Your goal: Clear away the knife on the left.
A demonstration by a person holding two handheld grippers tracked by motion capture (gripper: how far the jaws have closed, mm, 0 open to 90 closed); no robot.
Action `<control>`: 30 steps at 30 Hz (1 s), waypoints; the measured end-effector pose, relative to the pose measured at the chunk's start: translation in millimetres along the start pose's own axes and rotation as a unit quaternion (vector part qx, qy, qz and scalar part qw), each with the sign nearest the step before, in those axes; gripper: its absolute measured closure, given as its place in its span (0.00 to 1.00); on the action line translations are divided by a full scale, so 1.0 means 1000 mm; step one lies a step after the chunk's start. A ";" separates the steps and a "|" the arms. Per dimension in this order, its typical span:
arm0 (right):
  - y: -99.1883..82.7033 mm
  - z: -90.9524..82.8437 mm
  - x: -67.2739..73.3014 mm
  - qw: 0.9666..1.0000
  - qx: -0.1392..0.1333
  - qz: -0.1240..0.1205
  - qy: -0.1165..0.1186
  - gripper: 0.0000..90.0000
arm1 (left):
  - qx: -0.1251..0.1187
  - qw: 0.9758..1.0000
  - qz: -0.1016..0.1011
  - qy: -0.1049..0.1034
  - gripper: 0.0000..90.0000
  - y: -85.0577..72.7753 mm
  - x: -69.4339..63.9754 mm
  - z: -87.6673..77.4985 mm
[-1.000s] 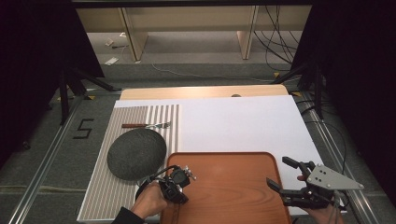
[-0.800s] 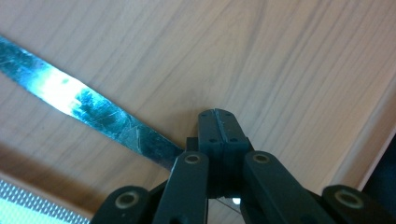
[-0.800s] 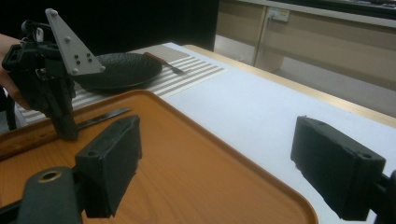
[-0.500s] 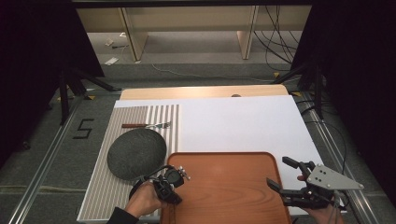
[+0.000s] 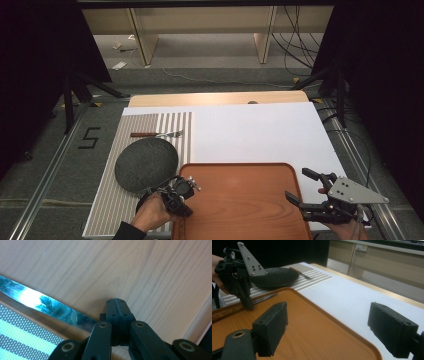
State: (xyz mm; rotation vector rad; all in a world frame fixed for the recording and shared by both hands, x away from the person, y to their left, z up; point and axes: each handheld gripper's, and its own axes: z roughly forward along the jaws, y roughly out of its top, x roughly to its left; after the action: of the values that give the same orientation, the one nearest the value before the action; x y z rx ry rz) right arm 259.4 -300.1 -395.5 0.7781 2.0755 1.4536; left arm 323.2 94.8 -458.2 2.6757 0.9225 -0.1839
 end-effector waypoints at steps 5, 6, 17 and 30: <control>0.000 0.000 0.000 1.000 0.000 0.000 0.000 0.19 | -0.017 1.000 -0.002 -0.010 0.92 0.001 -0.001 -0.003; 0.000 0.000 0.000 1.000 0.000 0.000 0.001 0.19 | -0.022 1.000 -0.001 -0.014 0.90 0.001 -0.001 -0.003; 0.000 0.000 0.000 1.000 -0.001 0.001 0.000 0.19 | -0.071 0.997 -0.006 -0.012 0.49 0.005 -0.007 -0.008; 0.000 0.000 0.000 1.000 -0.001 0.002 0.000 0.19 | -0.178 0.984 0.013 0.017 0.33 0.005 -0.011 -0.026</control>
State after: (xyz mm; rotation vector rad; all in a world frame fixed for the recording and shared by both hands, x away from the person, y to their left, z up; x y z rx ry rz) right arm 259.5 -300.4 -395.5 0.7816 2.0734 1.4557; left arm 318.4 93.4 -430.1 2.3635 0.8399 0.0314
